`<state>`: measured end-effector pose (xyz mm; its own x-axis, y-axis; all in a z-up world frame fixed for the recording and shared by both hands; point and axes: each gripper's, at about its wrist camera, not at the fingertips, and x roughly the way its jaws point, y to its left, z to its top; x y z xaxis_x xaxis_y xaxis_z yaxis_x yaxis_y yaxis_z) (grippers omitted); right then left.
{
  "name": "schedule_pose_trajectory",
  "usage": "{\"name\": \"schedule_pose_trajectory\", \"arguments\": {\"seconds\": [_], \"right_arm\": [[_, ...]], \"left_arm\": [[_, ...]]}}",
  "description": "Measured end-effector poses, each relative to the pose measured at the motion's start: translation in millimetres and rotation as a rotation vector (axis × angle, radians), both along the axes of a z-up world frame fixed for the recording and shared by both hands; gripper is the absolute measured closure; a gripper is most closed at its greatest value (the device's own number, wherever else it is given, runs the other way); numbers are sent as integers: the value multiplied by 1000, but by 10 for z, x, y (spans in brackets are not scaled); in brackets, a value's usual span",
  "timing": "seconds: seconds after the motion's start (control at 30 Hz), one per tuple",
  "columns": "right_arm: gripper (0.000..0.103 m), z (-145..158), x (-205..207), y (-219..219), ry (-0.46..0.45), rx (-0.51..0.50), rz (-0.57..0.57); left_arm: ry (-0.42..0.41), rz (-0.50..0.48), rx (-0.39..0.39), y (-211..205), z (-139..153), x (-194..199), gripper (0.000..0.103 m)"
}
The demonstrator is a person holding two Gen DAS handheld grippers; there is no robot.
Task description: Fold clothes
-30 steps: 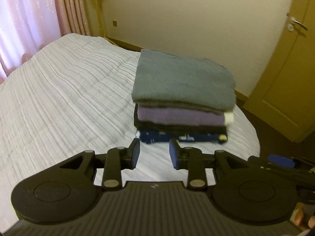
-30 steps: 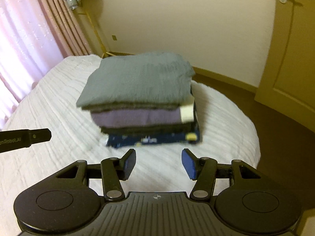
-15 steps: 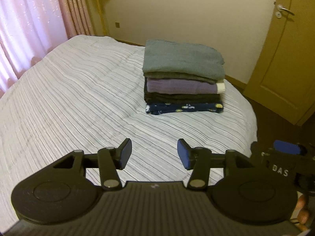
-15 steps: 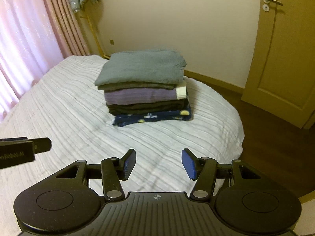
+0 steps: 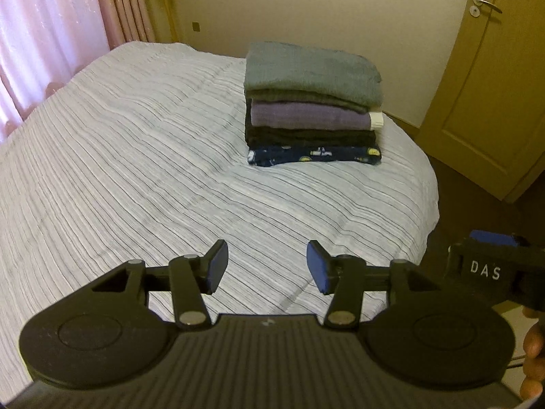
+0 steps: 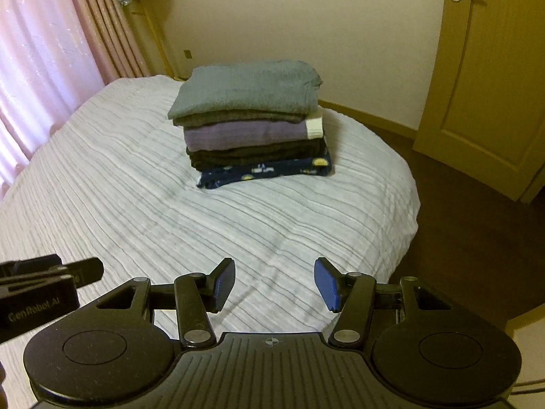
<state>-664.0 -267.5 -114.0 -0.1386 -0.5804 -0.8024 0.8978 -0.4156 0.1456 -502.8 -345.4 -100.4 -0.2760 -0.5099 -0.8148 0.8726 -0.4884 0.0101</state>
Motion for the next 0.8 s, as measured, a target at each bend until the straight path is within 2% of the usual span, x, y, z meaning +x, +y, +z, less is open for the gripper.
{"name": "schedule_pose_trajectory", "arguments": {"seconds": [0.37,0.8], "right_arm": [[48,-72,-65,-151,-9,36,-19],[48,-203,-252,-557,-26,66,-7]], "left_arm": [[6,-22,26,-153,-93,-66,56],[-15,-13,50,-563,-223,-300,56]]}}
